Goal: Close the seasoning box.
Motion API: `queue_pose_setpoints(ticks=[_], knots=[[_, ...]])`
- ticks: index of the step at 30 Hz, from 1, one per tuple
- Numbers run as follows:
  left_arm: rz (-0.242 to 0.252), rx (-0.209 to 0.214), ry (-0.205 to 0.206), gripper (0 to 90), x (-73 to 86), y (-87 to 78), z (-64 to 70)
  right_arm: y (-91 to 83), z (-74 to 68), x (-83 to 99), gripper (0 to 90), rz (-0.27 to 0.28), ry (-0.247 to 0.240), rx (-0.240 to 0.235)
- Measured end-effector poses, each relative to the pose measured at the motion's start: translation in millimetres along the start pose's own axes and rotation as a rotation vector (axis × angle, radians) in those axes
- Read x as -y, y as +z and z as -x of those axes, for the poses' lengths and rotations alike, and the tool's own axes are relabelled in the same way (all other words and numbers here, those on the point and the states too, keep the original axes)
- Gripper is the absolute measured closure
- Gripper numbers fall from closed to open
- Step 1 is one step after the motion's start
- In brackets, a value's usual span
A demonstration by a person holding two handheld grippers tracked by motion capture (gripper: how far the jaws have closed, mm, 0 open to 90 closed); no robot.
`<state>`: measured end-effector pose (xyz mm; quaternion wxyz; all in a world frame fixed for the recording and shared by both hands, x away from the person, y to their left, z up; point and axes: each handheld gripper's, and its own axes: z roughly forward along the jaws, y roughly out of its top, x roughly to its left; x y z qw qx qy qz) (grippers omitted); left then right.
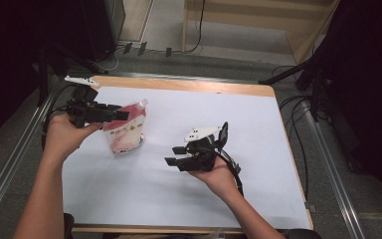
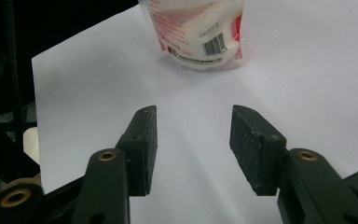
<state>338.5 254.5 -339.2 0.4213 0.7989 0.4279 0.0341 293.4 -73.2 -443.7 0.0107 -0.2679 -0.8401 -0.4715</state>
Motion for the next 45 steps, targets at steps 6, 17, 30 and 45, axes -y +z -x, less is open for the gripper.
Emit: queue_pose_setpoints(ticks=[6, 17, 30, 45], knots=[[0.029, -0.007, -0.003, 49.0, -3.9, -13.0, 4.8, -4.8, 0.8, -2.0, 59.8, -0.008, 0.001, -0.003], [0.103, -0.02, -0.034, 47.1, -5.7, -41.4, 3.9, -17.7, 5.1, -6.4, 75.8, -0.02, 0.023, -0.021], [0.11, -0.123, -0.085, 49.9, 5.4, -49.2, -20.9, -39.5, 12.8, -13.0, 89.9, -0.062, 0.017, -0.02], [0.086, -0.111, -0.102, 43.9, 18.3, -26.7, -44.3, -96.5, 30.4, -25.1, 89.8, 0.01, 0.037, 0.061]])
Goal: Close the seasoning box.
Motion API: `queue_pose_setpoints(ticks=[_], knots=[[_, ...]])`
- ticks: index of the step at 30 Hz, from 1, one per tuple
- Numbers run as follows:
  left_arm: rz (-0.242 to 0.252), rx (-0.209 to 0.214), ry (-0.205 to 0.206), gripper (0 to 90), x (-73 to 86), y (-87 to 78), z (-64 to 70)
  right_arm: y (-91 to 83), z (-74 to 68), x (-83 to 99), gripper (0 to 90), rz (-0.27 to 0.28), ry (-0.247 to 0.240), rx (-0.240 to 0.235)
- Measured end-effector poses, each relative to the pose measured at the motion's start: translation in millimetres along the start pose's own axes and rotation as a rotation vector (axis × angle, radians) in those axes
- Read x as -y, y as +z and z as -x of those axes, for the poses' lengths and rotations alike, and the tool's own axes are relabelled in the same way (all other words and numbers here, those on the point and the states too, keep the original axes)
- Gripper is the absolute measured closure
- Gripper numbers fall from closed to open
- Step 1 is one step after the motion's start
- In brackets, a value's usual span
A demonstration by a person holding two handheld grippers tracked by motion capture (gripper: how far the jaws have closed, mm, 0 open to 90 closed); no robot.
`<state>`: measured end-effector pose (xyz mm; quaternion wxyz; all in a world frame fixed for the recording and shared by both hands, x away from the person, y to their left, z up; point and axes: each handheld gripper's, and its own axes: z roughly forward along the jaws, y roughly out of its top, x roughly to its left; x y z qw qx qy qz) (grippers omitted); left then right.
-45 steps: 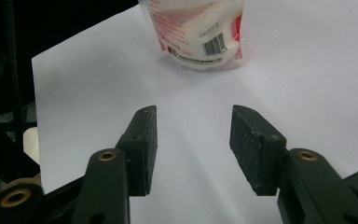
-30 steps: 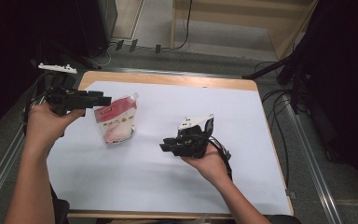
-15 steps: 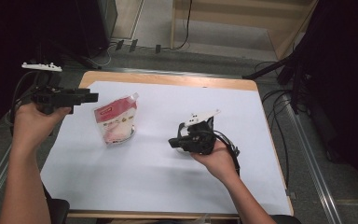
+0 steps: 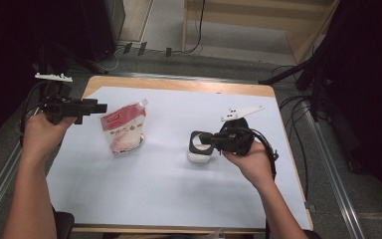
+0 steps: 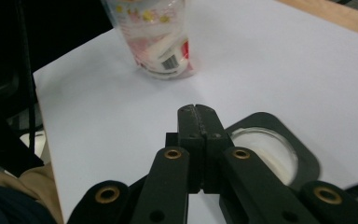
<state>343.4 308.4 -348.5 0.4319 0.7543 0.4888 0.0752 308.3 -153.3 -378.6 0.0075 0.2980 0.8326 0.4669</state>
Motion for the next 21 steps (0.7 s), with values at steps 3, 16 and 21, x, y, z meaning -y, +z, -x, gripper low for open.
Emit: queue_pose_setpoints(ticks=[3, 16, 21], knots=[[-0.011, -0.01, 0.0, 43.3, 3.0, 4.1, -4.3, -11.0, 6.1, -1.0, 89.9, 0.015, 0.015, 0.023], [-0.01, -0.015, -0.017, 42.5, 11.8, 14.3, -17.5, -48.2, 27.8, 6.7, 89.9, 0.071, 0.069, 0.114], [-0.032, -0.015, 0.002, 42.5, 13.5, 21.2, -16.4, -56.2, 38.4, 13.2, 89.9, 0.076, 0.1, 0.154]])
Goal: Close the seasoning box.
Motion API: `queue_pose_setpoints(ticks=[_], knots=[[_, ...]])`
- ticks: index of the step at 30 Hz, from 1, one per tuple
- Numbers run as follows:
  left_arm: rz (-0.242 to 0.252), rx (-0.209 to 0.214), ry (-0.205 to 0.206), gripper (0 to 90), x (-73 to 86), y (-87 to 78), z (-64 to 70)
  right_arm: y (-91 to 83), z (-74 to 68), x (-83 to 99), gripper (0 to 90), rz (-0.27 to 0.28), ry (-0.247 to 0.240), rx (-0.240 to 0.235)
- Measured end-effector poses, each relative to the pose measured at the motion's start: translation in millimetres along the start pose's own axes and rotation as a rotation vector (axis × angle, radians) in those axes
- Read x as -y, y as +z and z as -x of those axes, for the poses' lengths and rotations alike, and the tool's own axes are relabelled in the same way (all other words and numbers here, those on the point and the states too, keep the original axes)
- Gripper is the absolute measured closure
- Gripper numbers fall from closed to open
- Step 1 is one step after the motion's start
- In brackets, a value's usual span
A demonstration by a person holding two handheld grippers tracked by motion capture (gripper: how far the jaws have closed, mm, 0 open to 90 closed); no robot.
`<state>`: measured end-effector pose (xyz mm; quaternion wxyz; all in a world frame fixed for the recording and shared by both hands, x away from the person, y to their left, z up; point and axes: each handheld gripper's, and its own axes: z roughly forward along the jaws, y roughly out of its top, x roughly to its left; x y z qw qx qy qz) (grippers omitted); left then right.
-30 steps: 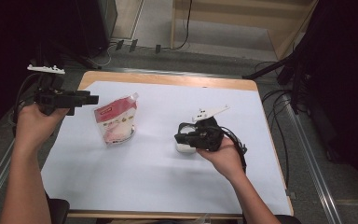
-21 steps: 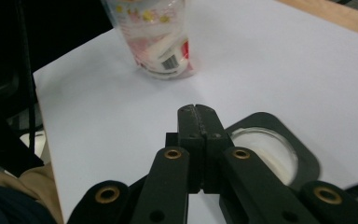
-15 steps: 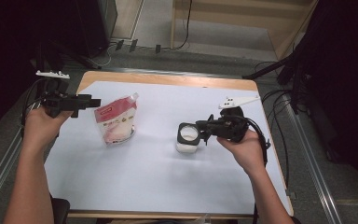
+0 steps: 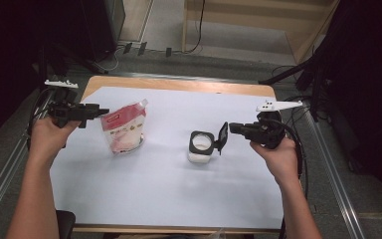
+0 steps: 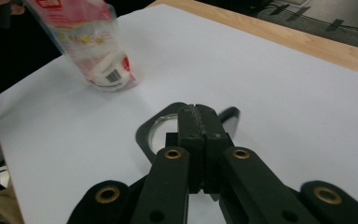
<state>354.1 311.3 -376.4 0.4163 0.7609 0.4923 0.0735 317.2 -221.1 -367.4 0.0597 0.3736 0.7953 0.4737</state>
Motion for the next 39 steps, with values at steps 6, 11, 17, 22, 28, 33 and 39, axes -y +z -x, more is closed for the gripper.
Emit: queue_pose_setpoints(ticks=[6, 11, 17, 22, 28, 33, 39], knots=[[-0.012, 0.011, 0.0, 42.1, 2.1, 4.2, -1.2, 4.8, 14.0, 9.5, 89.9, -0.02, 0.049, 0.025], [-0.009, 0.012, 0.002, 41.9, 2.6, 6.7, -1.4, 16.2, 17.7, 16.8, 89.9, -0.031, 0.071, 0.03], [-0.008, 0.018, 0.008, 41.7, 3.3, 9.4, -1.6, 28.5, 16.8, 22.1, 89.9, -0.035, 0.084, 0.024], [-0.016, 0.022, 0.004, 41.3, 3.8, 12.8, -1.2, 36.8, 17.1, 26.8, 89.9, -0.048, 0.09, 0.024], [-0.026, 0.013, 0.009, 41.3, 4.3, 14.7, 0.2, 43.5, 18.5, 31.0, 89.9, -0.058, 0.102, 0.011], [-0.019, 0.023, 0.01, 41.0, 4.5, 14.3, -0.9, 47.3, 16.8, 31.9, 89.9, -0.068, 0.104, -0.001], [-0.02, 0.025, 0.005, 40.7, 4.8, 14.5, -1.4, 51.3, 16.3, 33.4, 89.9, -0.072, 0.097, -0.022]])
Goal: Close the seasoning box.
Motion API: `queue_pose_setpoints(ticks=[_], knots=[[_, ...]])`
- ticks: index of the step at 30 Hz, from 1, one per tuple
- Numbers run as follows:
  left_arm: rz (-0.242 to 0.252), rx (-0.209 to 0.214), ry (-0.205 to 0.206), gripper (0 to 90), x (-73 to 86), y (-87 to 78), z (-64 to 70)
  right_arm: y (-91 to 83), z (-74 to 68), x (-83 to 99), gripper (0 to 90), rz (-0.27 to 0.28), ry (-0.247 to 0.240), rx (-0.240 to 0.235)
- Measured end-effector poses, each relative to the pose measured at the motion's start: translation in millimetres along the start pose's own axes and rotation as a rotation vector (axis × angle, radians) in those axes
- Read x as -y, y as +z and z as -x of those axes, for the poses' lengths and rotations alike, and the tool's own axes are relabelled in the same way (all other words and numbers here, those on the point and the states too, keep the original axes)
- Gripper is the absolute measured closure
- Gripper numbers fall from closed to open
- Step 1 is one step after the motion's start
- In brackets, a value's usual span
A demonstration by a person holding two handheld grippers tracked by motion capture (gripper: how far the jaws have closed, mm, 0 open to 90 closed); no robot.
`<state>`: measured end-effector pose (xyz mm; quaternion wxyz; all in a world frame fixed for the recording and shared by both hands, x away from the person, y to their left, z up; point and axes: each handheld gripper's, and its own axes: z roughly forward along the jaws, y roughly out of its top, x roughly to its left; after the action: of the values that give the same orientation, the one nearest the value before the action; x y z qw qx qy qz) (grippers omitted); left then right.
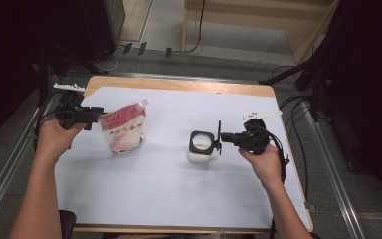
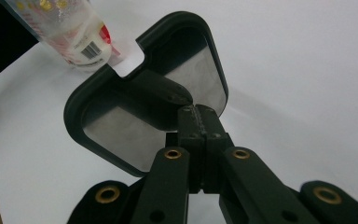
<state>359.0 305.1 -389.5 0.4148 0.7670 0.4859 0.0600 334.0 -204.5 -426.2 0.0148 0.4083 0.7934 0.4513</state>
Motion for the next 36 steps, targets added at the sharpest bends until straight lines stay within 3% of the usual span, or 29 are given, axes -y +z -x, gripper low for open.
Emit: queue_pose_setpoints(ticks=[18, 27, 36], knots=[[-0.01, -0.003, -0.005, 40.2, 1.0, 0.7, -1.9, 17.4, -12.3, 0.2, 89.9, -0.028, -0.025, -0.039], [-0.01, 0.001, -0.008, 40.0, 1.3, 1.0, -2.1, 26.3, -18.4, 0.8, 89.9, -0.06, -0.054, -0.026], [-0.009, 0.005, -0.008, 39.7, 1.7, 0.8, -2.9, 28.0, -20.3, 0.5, 86.0, -0.047, -0.068, -0.032]])
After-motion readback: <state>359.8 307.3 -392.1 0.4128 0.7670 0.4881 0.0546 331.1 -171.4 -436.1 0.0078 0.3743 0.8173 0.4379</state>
